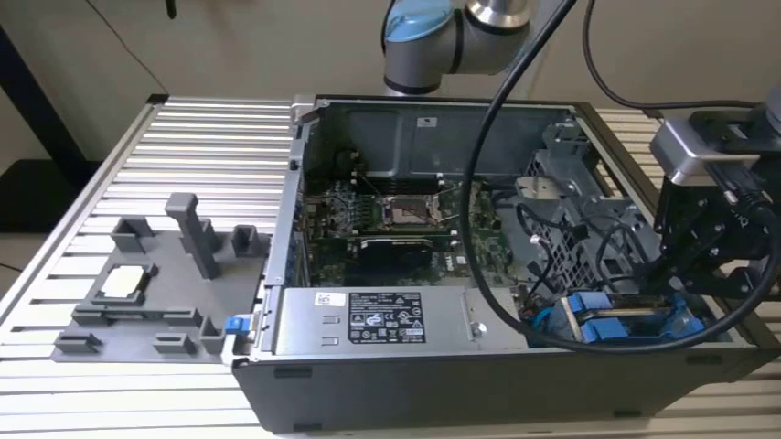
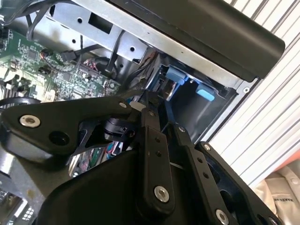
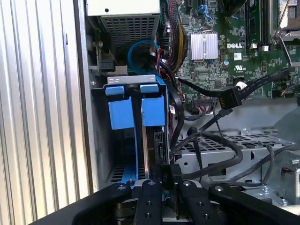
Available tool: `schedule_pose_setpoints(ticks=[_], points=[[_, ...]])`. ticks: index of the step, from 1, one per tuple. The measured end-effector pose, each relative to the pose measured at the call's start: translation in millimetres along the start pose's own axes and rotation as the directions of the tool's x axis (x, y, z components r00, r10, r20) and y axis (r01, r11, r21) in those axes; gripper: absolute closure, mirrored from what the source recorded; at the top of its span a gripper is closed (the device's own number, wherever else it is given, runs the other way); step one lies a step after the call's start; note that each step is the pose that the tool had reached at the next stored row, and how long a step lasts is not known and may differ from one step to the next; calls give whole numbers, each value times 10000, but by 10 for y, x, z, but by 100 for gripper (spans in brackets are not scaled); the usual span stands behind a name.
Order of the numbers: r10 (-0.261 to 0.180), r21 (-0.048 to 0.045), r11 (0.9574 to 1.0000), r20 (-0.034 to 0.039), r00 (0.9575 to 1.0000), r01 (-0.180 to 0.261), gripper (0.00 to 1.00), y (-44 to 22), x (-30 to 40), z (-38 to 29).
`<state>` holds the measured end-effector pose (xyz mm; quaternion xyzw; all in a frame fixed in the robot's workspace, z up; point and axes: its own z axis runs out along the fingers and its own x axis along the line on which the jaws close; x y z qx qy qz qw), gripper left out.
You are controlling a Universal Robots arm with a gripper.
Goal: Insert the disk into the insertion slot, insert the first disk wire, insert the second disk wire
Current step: 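Insert the first disk wire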
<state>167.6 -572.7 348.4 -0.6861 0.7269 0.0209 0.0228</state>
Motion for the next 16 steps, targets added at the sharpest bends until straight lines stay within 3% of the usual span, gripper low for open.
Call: schedule_pose_setpoints(ticks=[5, 16], points=[[-124, -18, 9999, -16, 9999, 124, 81, -37, -2, 18], [-126, -18, 9999, -28, 9999, 126, 81, -36, -16, 57]])
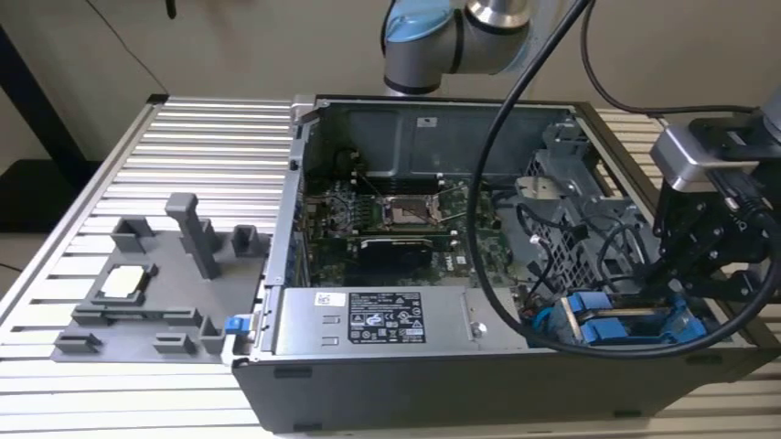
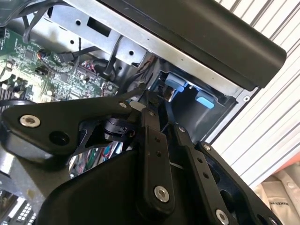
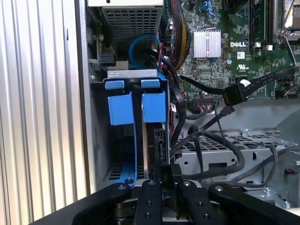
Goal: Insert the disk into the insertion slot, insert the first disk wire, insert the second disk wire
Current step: 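Insert the first disk wire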
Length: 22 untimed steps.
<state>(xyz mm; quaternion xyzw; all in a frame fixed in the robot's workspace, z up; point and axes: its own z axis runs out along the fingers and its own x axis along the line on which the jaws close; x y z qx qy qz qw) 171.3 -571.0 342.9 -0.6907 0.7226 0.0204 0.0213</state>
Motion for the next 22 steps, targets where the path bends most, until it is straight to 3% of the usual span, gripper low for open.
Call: schedule_pose_setpoints(ticks=[7, 17, 22], points=[[0, 2, 10000, -67, 10000, 0, 81, 0, -3, 29], [0, 3, 10000, -76, 10000, 0, 81, 4, -8, 40], [0, 4, 10000, -85, 10000, 0, 81, 4, -6, 78]])
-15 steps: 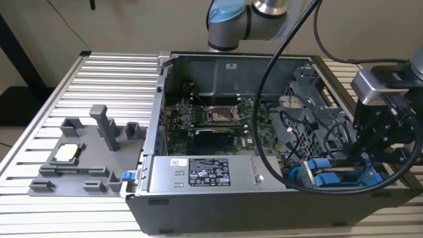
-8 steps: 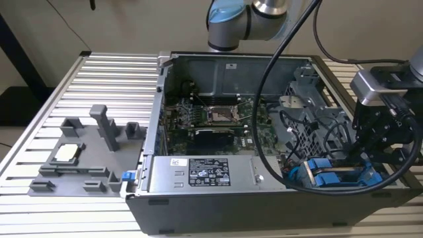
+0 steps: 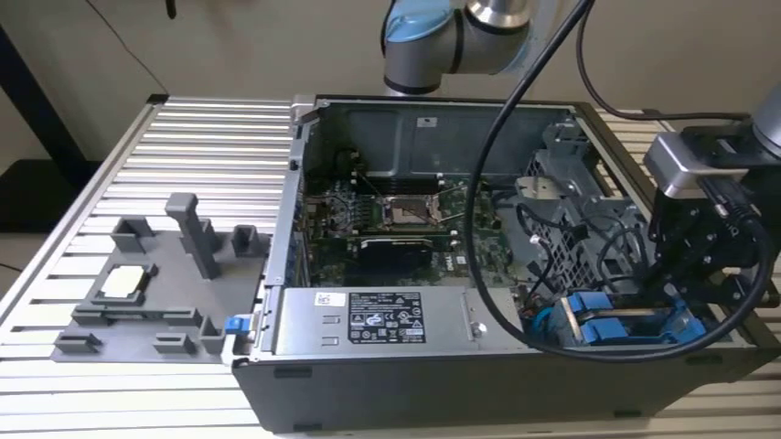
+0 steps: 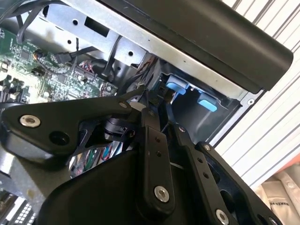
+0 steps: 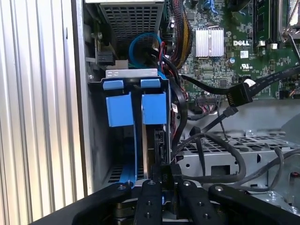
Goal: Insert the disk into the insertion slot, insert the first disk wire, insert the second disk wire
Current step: 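Insert the first disk wire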
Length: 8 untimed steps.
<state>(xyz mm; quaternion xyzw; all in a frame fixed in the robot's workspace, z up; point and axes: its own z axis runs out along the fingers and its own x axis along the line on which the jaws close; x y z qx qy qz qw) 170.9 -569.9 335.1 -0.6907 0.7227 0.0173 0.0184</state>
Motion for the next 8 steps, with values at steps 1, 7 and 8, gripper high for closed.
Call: schedule_pose_setpoints(ticks=[1, 7, 8], points=[[0, -2, 10000, -1, 10000, 0, 81, 0, 0, 2], [2, -40, 10000, 3, 10000, -2, 67, 0, 0, -14], [2, -41, 10000, 3, 10000, -2, 67, 0, 0, -14]])
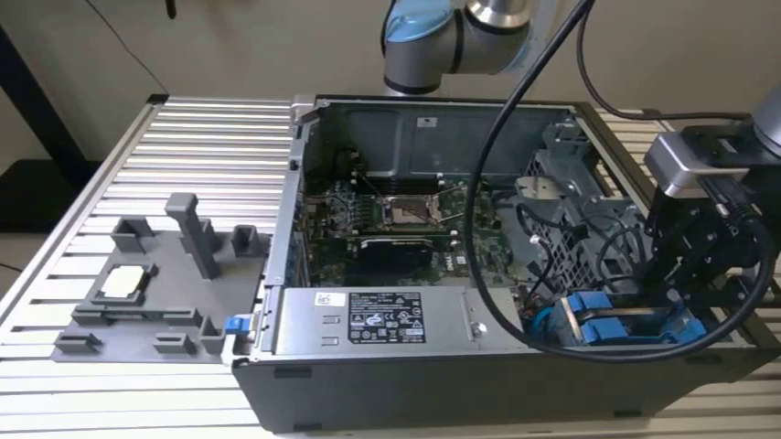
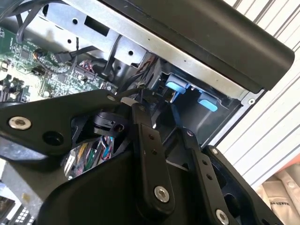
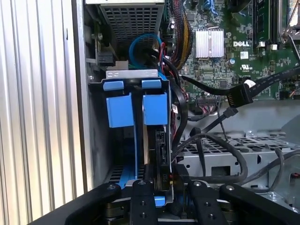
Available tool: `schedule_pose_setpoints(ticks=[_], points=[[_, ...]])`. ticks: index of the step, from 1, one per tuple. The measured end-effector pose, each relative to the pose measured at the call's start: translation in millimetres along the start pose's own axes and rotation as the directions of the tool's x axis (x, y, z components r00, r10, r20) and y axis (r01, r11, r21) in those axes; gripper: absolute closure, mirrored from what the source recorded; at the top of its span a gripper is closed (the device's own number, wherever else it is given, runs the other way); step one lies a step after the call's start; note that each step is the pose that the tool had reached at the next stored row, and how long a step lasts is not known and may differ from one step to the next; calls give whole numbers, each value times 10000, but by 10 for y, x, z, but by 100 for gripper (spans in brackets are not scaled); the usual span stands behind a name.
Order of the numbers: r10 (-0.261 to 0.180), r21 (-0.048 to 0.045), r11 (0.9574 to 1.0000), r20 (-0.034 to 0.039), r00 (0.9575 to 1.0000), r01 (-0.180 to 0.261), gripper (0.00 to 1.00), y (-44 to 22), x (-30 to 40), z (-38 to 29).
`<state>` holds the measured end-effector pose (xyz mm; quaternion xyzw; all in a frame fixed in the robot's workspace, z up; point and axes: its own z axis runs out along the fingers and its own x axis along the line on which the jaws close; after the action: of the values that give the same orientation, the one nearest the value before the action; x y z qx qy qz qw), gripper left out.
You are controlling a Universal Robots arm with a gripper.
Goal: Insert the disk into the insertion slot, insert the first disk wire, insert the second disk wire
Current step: 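Insert the first disk wire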
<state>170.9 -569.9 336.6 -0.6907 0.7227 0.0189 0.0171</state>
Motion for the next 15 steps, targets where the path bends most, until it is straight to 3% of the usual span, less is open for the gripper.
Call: schedule_pose_setpoints(ticks=[3, 15], points=[[0, -6, 10000, -4, 10000, 0, 67, 0, -3, -60], [1, -13, 10000, -5, 10000, -1, 67, 5, -30, -603]])
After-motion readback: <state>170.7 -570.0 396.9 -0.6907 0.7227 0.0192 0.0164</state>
